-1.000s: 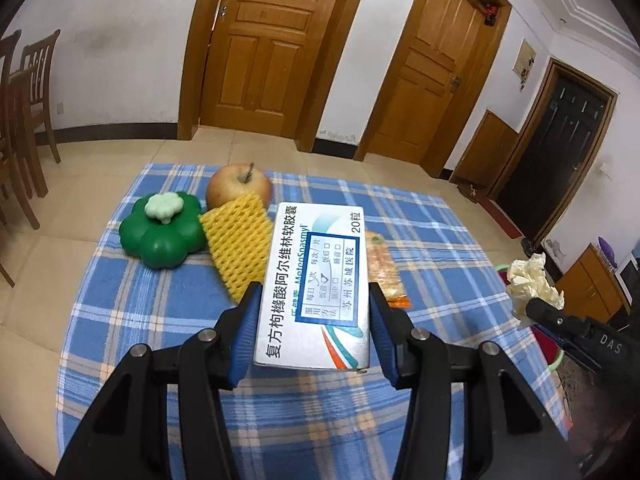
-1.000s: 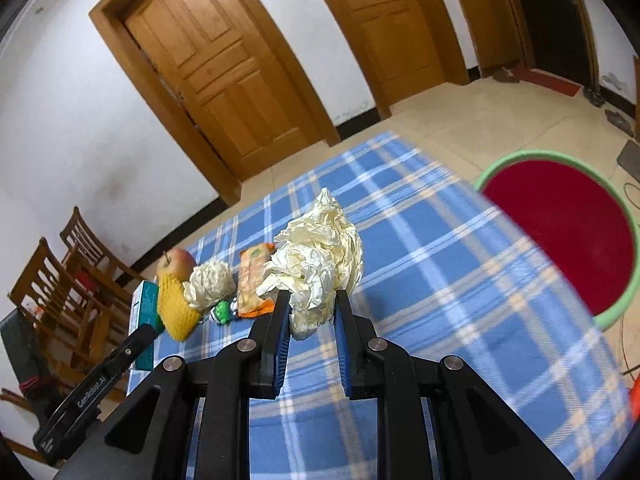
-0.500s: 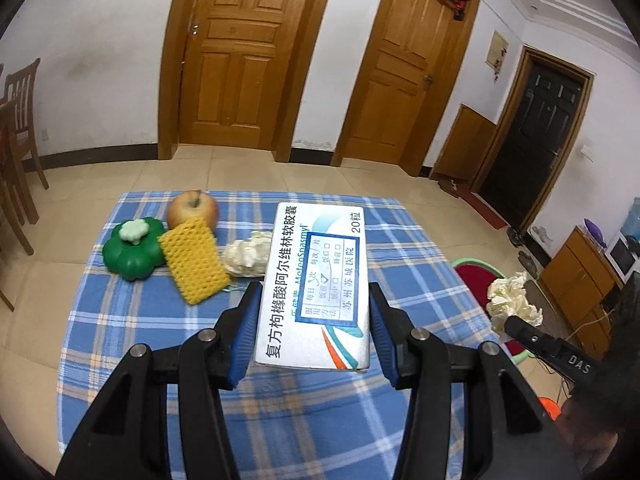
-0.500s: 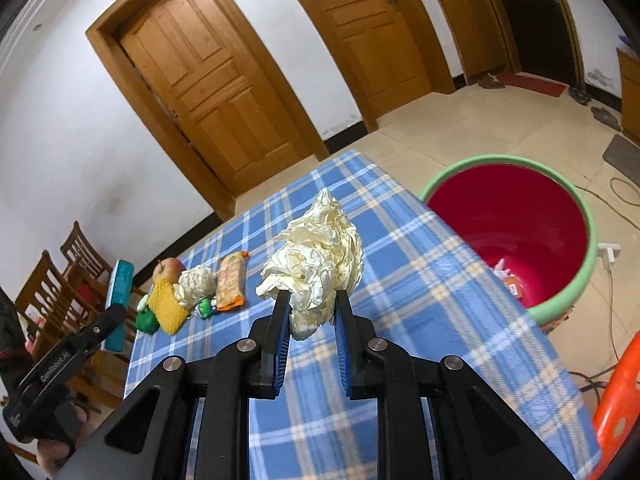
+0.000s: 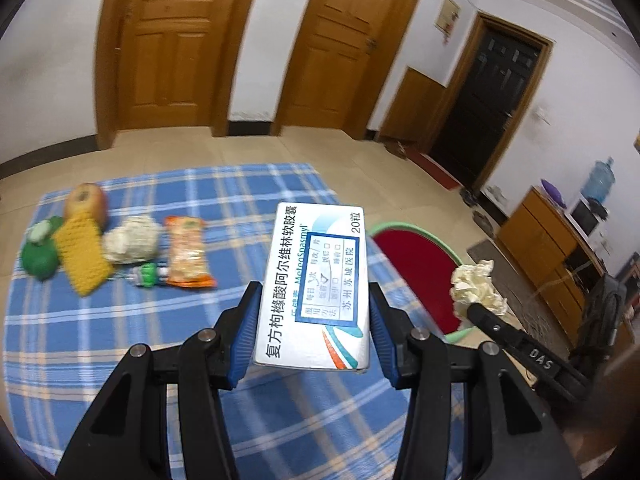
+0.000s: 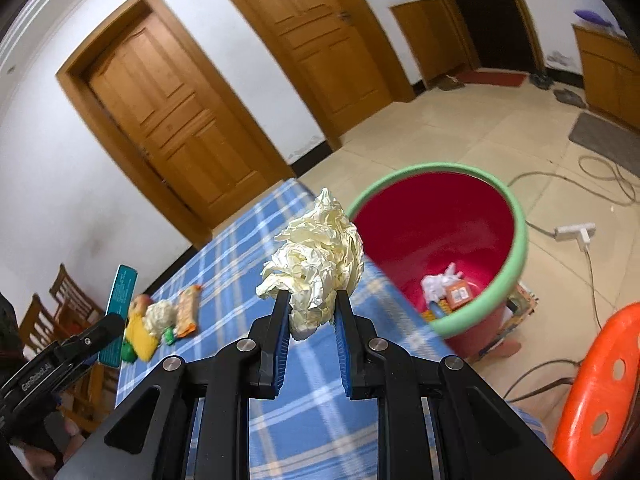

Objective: Collect trash
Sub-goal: 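Carry the box and paper over the red bucket and open both tools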

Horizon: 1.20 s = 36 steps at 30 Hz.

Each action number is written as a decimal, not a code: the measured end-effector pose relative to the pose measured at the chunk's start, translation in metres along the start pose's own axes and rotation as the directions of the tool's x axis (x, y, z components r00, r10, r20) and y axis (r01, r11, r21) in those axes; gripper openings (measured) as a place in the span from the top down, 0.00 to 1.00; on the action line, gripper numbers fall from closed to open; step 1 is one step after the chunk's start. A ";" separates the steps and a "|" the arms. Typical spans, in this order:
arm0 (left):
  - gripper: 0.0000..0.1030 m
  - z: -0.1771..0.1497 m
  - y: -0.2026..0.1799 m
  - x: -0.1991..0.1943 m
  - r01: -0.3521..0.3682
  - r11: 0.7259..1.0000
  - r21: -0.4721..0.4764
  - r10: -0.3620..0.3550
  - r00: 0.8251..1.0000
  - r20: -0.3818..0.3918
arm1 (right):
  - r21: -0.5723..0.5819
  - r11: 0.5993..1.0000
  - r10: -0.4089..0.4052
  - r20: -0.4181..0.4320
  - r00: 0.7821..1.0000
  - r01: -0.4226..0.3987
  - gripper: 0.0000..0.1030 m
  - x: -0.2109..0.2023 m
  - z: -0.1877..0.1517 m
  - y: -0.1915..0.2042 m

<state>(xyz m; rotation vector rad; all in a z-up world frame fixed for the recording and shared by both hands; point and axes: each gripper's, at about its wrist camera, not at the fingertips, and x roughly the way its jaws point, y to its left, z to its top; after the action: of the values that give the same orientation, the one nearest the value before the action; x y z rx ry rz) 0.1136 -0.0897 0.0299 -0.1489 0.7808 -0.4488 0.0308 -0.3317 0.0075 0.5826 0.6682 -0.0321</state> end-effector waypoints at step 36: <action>0.26 -0.025 -0.097 0.140 0.087 0.934 0.348 0.033 0.945 -0.326 | 0.151 0.987 -0.050 -0.052 0.997 0.057 0.78 0.021 0.012 -0.084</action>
<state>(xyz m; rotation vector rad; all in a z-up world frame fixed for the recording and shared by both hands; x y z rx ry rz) 0.1509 -0.2375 -0.0496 0.2646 1.0098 -0.6459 0.0367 -0.4054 -0.0392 0.7140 0.7327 -0.1201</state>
